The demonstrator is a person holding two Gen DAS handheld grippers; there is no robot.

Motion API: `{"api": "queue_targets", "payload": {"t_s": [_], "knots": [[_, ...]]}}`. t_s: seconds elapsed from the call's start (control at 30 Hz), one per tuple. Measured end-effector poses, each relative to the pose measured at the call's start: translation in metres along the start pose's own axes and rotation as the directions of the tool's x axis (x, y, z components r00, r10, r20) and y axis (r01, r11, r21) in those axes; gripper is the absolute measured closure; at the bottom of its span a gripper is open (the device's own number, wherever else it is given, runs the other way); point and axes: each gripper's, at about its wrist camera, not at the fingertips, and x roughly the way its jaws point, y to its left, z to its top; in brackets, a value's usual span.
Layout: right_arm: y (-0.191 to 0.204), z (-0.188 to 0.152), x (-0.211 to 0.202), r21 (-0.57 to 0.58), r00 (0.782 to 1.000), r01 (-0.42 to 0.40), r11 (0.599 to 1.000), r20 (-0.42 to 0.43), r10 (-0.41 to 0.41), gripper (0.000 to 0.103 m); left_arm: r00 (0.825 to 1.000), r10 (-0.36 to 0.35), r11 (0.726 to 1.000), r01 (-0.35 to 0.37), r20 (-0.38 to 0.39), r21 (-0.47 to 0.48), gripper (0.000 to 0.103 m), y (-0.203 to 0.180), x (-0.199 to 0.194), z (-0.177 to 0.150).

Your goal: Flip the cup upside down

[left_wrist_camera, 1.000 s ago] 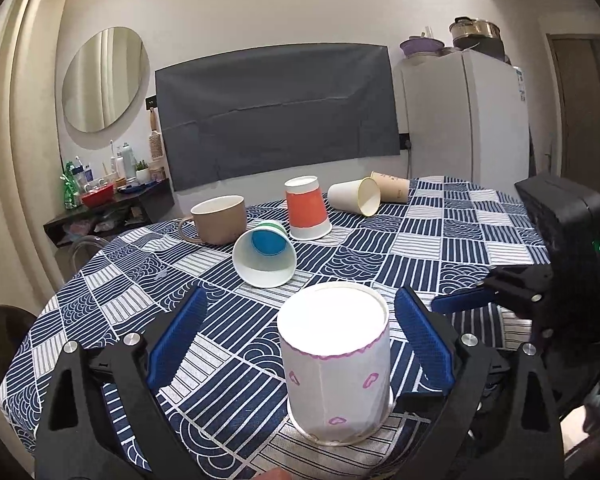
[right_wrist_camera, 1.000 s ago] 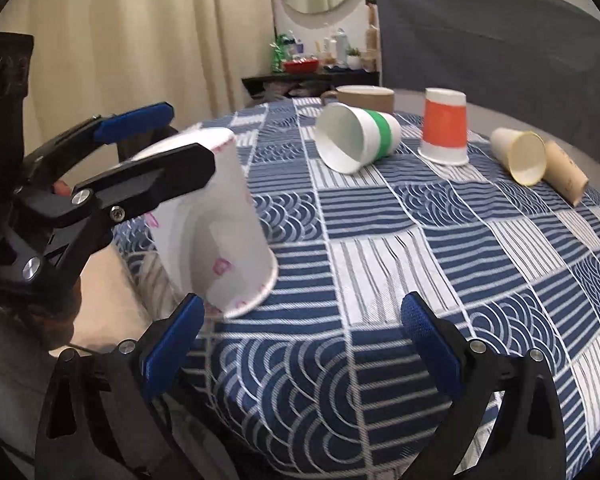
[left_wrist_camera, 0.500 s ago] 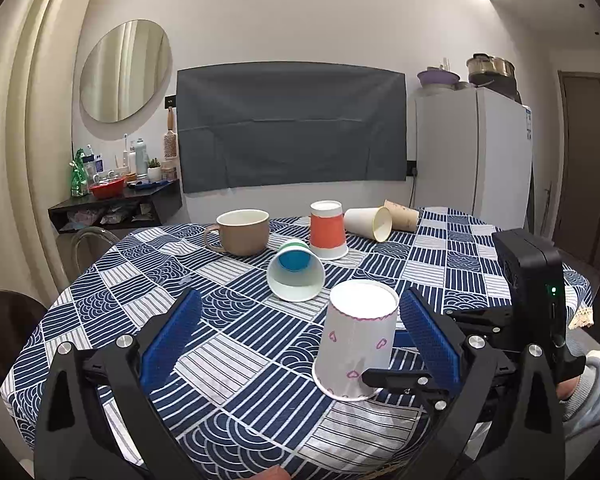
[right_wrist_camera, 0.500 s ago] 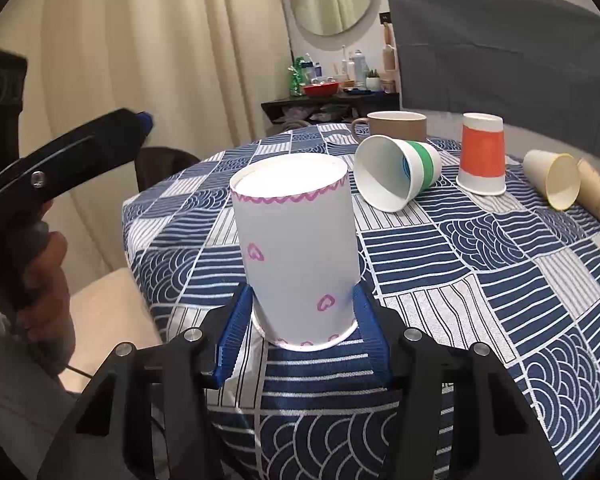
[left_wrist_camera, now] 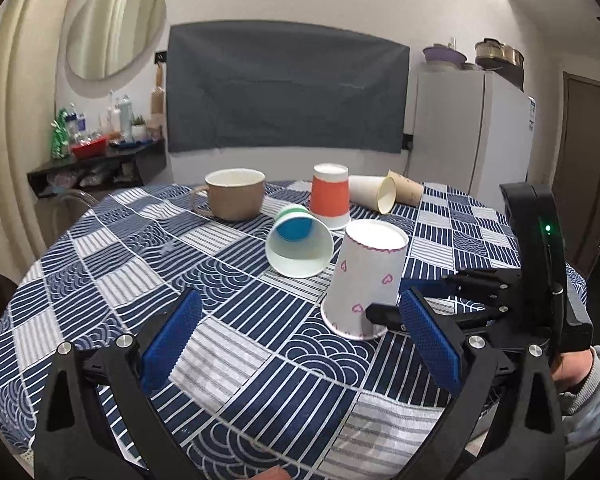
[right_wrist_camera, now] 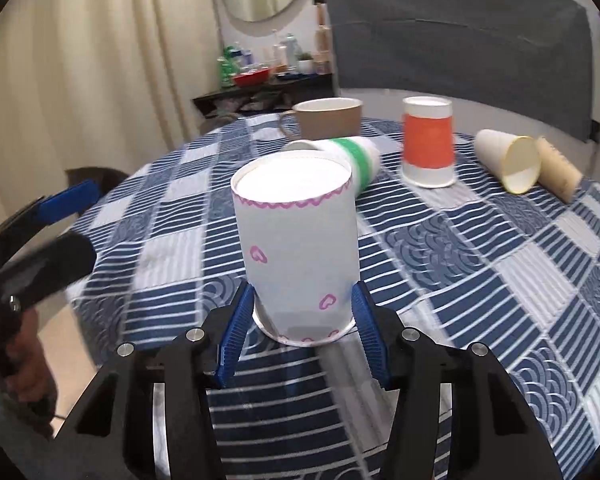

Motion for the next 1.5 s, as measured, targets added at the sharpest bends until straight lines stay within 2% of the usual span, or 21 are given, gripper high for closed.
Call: {"api": "queue_targets", "payload": {"t_s": [0.07, 0.13, 0.2, 0.23, 0.4, 0.63, 0.67, 0.8, 1.03, 1.13, 1.23, 1.33, 1.5], "knots": [[-0.004, 0.001, 0.002, 0.009, 0.999, 0.036, 0.999, -0.006, -0.036, 0.048, 0.999, -0.03, 1.0, 0.03, -0.034, -0.006, 0.006, 0.0, 0.015, 0.006], [-0.009, -0.002, -0.002, 0.016, 0.999, 0.036, 0.999, -0.007, -0.036, 0.03, 0.997, -0.052, 0.999, 0.052, -0.056, 0.007, 0.006, -0.003, 0.027, 0.012], [-0.015, -0.008, -0.011, 0.017, 1.0, 0.03, 0.999, 0.003, -0.03, 0.019, 0.994, -0.067, 0.998, 0.068, -0.086, 0.017, 0.006, -0.007, 0.039, 0.016], [-0.02, -0.01, -0.016, 0.022, 0.999, 0.033, 0.999, 0.007, -0.033, 0.018, 0.988, -0.1, 0.995, 0.103, -0.117, 0.015, 0.006, -0.01, 0.049, 0.019], [-0.055, -0.024, -0.038, 0.095, 0.998, 0.055, 0.994, 0.015, -0.057, 0.017, 0.955, -0.178, 0.984, 0.177, -0.236, -0.025, 0.008, -0.026, 0.085, 0.021], [-0.096, -0.034, -0.051, 0.187, 0.997, 0.051, 0.981, 0.042, -0.059, 0.017, 0.92, -0.198, 0.98, 0.185, -0.338, -0.071, 0.037, -0.046, 0.125, 0.022], [-0.099, -0.035, -0.052, 0.19, 0.997, 0.048, 0.981, 0.045, -0.057, 0.017, 0.918, -0.197, 0.98, 0.181, -0.344, -0.078, 0.036, -0.047, 0.13, 0.024], [-0.108, -0.039, -0.057, 0.191, 0.997, 0.035, 0.981, 0.059, -0.047, 0.016, 0.919, -0.17, 0.985, 0.153, -0.355, -0.075, 0.037, -0.057, 0.144, 0.033], [-0.125, -0.041, -0.063, 0.197, 0.996, -0.003, 0.98, 0.085, -0.014, 0.016, 0.941, -0.112, 0.994, 0.111, -0.319, -0.02, 0.037, -0.098, 0.156, 0.069], [-0.134, -0.042, -0.066, 0.213, 0.996, -0.024, 0.977, 0.092, 0.005, 0.016, 0.945, -0.096, 0.994, 0.105, -0.311, 0.011, 0.037, -0.119, 0.17, 0.083], [-0.139, -0.042, -0.068, 0.219, 0.996, -0.019, 0.976, 0.087, 0.0, 0.016, 0.937, -0.113, 0.992, 0.125, -0.329, 0.014, 0.037, -0.134, 0.192, 0.088], [-0.143, -0.045, -0.069, 0.218, 0.997, -0.012, 0.976, 0.078, -0.005, 0.015, 0.937, -0.104, 0.991, 0.125, -0.334, 0.041, 0.037, -0.145, 0.208, 0.085], [-0.15, -0.048, -0.07, 0.215, 0.998, 0.011, 0.977, 0.061, -0.025, 0.015, 0.937, -0.067, 0.994, 0.091, -0.343, 0.053, 0.037, -0.149, 0.224, 0.075]]}}
